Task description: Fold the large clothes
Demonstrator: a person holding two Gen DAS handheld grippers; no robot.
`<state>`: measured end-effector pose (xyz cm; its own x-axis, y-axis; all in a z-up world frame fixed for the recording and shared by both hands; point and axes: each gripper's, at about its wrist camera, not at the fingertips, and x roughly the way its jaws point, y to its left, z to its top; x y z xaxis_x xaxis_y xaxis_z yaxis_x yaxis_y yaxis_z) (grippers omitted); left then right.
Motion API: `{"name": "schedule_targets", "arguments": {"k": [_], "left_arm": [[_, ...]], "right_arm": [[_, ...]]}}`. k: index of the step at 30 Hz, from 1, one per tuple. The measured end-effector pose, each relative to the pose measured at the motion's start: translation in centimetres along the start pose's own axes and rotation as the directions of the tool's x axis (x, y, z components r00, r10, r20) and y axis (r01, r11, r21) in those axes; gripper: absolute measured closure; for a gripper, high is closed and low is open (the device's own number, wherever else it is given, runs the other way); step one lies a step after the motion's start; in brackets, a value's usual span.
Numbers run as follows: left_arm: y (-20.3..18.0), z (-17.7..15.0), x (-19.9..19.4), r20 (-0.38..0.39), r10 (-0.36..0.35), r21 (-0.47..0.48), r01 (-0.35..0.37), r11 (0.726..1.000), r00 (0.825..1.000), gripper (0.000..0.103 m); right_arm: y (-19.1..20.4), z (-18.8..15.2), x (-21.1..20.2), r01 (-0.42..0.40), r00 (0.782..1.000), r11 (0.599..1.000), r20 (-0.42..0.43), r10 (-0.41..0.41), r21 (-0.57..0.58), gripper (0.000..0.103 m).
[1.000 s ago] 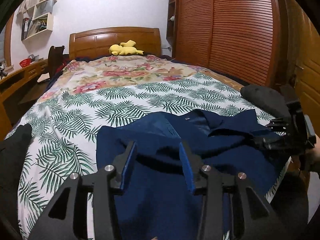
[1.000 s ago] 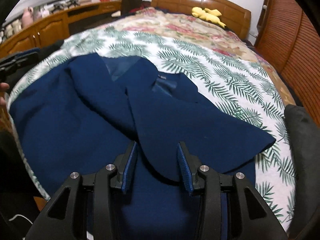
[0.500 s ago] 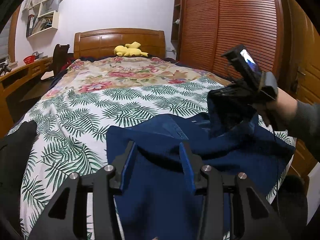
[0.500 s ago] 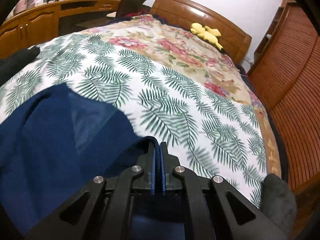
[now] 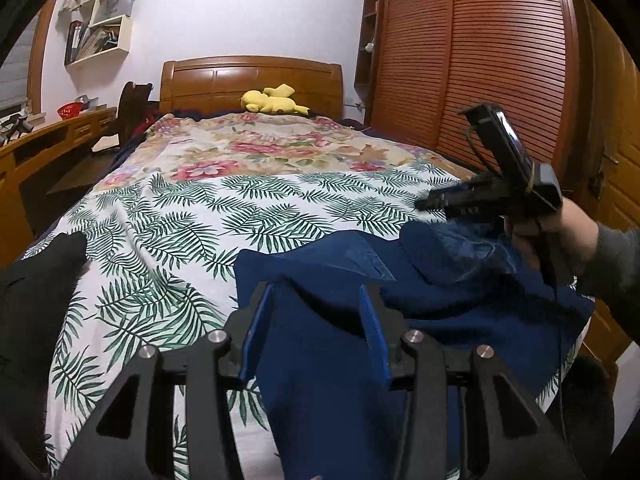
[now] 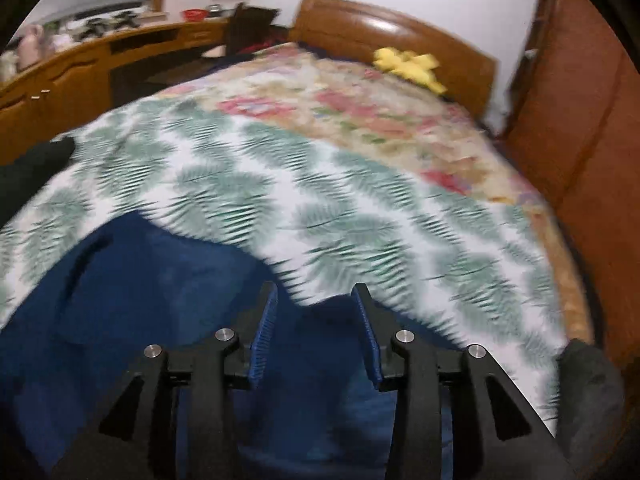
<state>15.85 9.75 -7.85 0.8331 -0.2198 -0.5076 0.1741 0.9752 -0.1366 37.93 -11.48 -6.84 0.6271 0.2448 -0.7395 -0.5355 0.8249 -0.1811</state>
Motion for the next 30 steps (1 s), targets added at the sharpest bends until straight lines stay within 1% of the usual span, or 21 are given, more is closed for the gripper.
{"name": "schedule_targets", "arguments": {"k": [2, 5, 8, 11, 16, 23, 24, 26, 27, 28, 29, 30], "left_arm": [[0.1, 0.0, 0.1, -0.001, 0.002, -0.005, -0.002, 1.000, 1.000, 0.060], [0.2, -0.1, 0.1, 0.003, 0.006, -0.008, -0.006, 1.000, 1.000, 0.060], [0.3, -0.1, 0.0, 0.007, 0.006, -0.010, -0.006, 1.000, 1.000, 0.060], [0.4, -0.2, 0.1, 0.002, 0.010, -0.010, -0.010, 1.000, 1.000, 0.060], [0.2, -0.3, 0.4, -0.009, 0.008, -0.002, -0.008, 1.000, 1.000, 0.060], [0.2, -0.3, 0.7, -0.013, 0.004, 0.001, -0.004, 1.000, 1.000, 0.060], [0.2, -0.3, 0.7, -0.014, 0.004, 0.001, -0.004, 1.000, 1.000, 0.060], [0.2, -0.3, 0.7, -0.013, 0.003, -0.001, -0.003, 1.000, 1.000, 0.060], [0.2, -0.3, 0.7, -0.013, 0.002, -0.001, -0.002, 1.000, 1.000, 0.060], [0.2, -0.3, 0.8, -0.013, 0.001, 0.000, -0.001, 1.000, 1.000, 0.060], [0.1, -0.3, 0.8, -0.015, 0.000, 0.000, 0.000, 1.000, 1.000, 0.060], [0.1, -0.3, 1.0, -0.017, -0.003, -0.001, 0.003, 1.000, 1.000, 0.060]], "right_arm": [[1.7, -0.9, 0.5, -0.084, 0.996, 0.996, -0.020, 0.084, -0.004, 0.065], [4.0, -2.4, 1.9, -0.168, 0.984, 0.986, -0.063, 0.168, 0.015, 0.065], [5.8, -3.5, 3.1, -0.215, 0.972, 0.976, -0.097, 0.216, 0.019, 0.065], [6.8, -4.0, 4.0, -0.237, 0.964, 0.971, -0.120, 0.238, 0.021, 0.065], [7.1, -4.6, 5.0, -0.252, 0.952, 0.967, -0.171, 0.254, 0.032, 0.065], [7.3, -5.3, 5.9, -0.280, 0.935, 0.959, -0.215, 0.282, 0.041, 0.064], [7.3, -5.2, 6.0, -0.285, 0.932, 0.958, -0.222, 0.287, 0.040, 0.070], [7.5, -5.1, 5.8, -0.311, 0.925, 0.950, -0.224, 0.308, 0.021, 0.094], [7.6, -4.8, 5.5, -0.313, 0.927, 0.950, -0.216, 0.305, -0.001, 0.102], [7.7, -4.6, 5.2, -0.298, 0.936, 0.954, -0.202, 0.287, -0.024, 0.102], [7.6, -4.0, 4.9, -0.257, 0.954, 0.965, -0.175, 0.244, -0.053, 0.102], [7.5, -3.6, 4.8, -0.235, 0.962, 0.970, -0.159, 0.223, -0.059, 0.102]]}}
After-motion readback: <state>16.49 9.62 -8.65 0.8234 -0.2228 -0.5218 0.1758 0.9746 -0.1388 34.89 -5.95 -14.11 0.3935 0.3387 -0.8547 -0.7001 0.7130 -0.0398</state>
